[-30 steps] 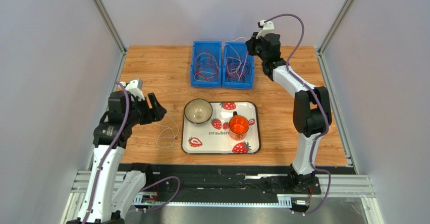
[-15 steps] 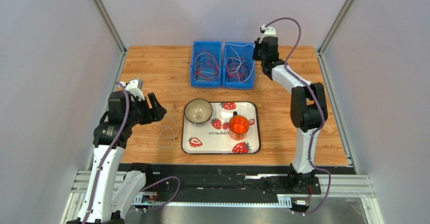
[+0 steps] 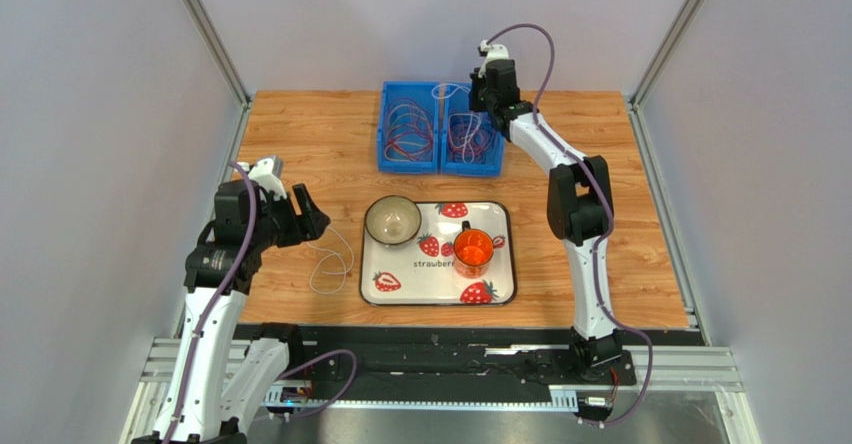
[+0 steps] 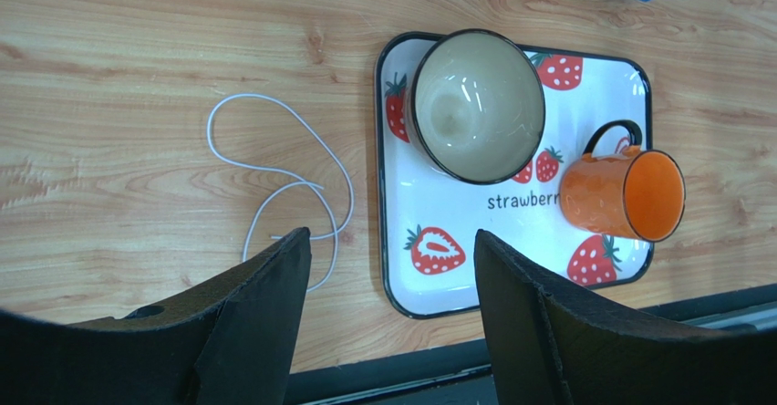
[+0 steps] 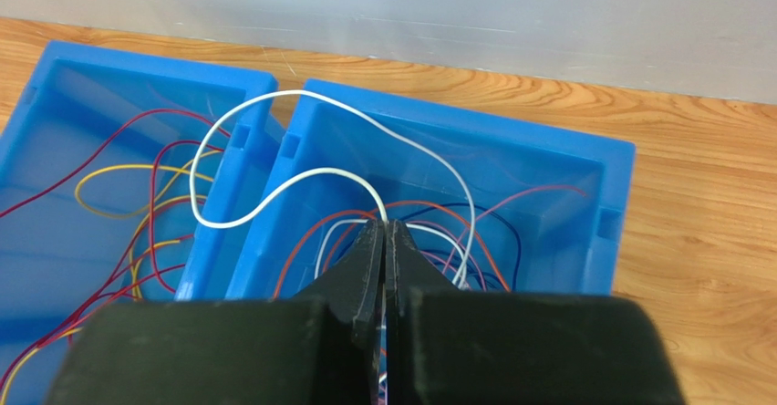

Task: Untangle the cables
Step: Place the cable in the bin.

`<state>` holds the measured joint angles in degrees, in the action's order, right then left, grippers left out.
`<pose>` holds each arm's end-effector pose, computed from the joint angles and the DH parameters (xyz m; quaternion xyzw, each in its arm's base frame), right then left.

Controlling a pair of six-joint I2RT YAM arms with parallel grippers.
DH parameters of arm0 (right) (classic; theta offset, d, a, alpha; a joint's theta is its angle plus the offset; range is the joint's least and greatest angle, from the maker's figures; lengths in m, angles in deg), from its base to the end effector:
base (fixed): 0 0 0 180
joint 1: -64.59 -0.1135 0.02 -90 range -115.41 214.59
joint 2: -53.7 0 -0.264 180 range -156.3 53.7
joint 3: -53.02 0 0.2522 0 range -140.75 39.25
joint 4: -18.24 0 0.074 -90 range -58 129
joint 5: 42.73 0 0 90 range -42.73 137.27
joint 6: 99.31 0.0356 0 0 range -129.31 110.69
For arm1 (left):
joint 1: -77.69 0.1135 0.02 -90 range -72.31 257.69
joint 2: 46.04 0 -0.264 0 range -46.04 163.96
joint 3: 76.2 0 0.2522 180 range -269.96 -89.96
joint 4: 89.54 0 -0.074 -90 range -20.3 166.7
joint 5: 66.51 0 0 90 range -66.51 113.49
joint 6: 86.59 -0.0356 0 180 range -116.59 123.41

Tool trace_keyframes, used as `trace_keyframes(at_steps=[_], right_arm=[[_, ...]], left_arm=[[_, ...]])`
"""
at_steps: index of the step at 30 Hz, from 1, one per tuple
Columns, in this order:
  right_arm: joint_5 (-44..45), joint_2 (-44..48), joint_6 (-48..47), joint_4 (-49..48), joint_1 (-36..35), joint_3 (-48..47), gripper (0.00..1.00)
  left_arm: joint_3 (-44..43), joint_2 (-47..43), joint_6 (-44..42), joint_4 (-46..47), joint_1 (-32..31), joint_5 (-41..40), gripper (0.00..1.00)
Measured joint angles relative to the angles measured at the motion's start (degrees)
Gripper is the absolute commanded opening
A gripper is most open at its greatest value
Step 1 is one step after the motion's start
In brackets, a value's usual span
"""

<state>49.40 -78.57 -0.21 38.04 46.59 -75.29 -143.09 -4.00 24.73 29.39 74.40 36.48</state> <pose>0.5230 0.1685 0.2473 -0.0548 0.8356 0.1129 0.5347 0.1398 -0.0161 0.3321 -0.0883 0.8832 -0.1943 0.4176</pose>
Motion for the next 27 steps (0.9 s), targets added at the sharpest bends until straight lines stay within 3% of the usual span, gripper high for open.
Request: trace_keyframes(at_steps=[12,27], right_arm=[[7.48,-9.31,-0.13,8.87,-0.31,-12.17,0.00],[14.40,-10.03,-0.17,14.99,-0.20,-12.00,0.00]], left_arm=[[0.00,-0.07,0.00,0.00,-0.02,0.00,0.74],[0.00,-0.07,0.00,0.00,-0.02,0.00,0.74]])
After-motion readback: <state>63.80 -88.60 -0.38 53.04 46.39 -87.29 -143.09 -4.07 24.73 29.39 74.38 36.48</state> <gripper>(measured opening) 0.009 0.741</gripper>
